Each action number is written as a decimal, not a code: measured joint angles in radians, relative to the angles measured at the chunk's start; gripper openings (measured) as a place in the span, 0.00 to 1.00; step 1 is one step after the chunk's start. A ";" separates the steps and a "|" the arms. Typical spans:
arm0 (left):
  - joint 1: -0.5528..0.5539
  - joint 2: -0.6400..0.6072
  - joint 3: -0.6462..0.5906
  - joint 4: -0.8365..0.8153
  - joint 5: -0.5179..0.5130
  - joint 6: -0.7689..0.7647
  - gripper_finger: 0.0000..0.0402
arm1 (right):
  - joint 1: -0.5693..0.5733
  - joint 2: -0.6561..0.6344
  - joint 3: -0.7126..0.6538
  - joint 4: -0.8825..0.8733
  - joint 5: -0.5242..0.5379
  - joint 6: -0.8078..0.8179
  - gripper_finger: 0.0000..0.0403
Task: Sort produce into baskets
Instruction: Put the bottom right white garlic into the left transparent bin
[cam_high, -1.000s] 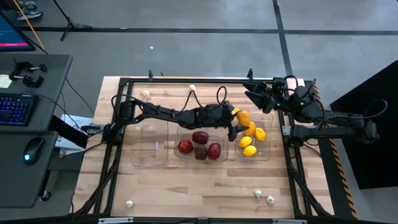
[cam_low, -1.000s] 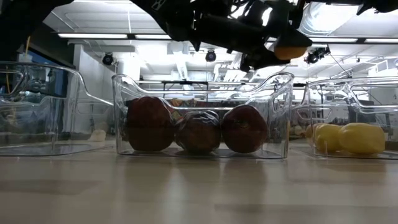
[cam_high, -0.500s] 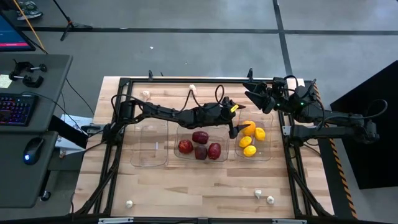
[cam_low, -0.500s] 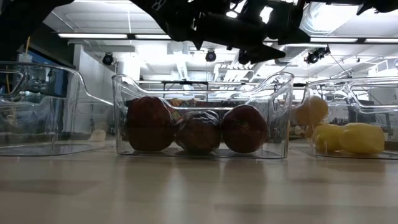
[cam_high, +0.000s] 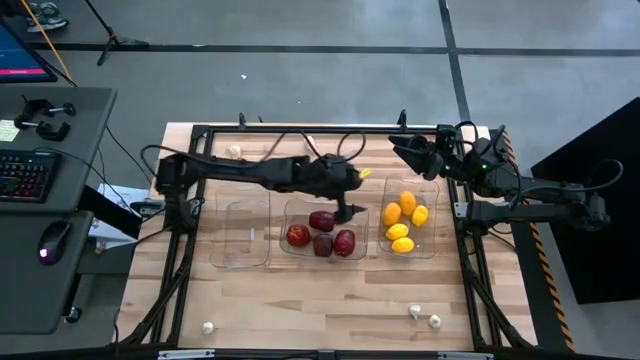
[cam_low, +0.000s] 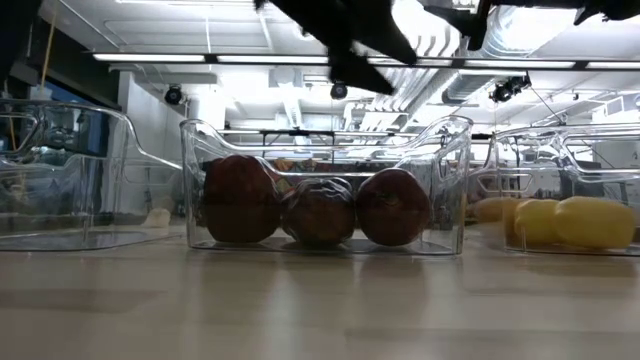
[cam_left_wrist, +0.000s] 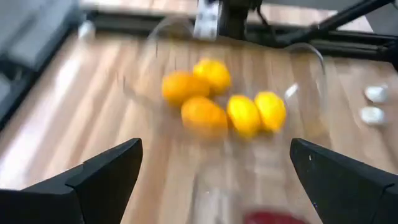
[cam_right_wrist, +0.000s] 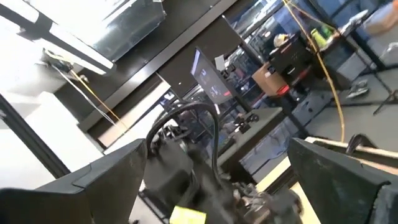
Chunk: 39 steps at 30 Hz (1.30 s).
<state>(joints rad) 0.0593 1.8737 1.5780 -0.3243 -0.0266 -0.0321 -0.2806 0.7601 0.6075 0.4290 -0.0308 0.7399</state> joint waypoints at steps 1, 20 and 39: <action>-0.002 -0.025 0.000 -0.055 0.000 -0.033 0.98 | 0.000 0.000 0.000 0.000 -0.004 0.018 0.94; -0.180 -0.732 -0.755 0.303 -0.259 -0.440 0.98 | 0.140 0.184 0.000 0.080 -0.066 0.184 0.94; -0.105 -0.829 -0.790 0.303 -0.272 -0.401 0.98 | 0.782 0.390 0.370 -0.958 -0.074 0.586 0.94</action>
<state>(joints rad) -0.0457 1.0447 0.7879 -0.0215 -0.2983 -0.4332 0.5019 1.1503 0.9779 -0.5292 -0.1046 1.3263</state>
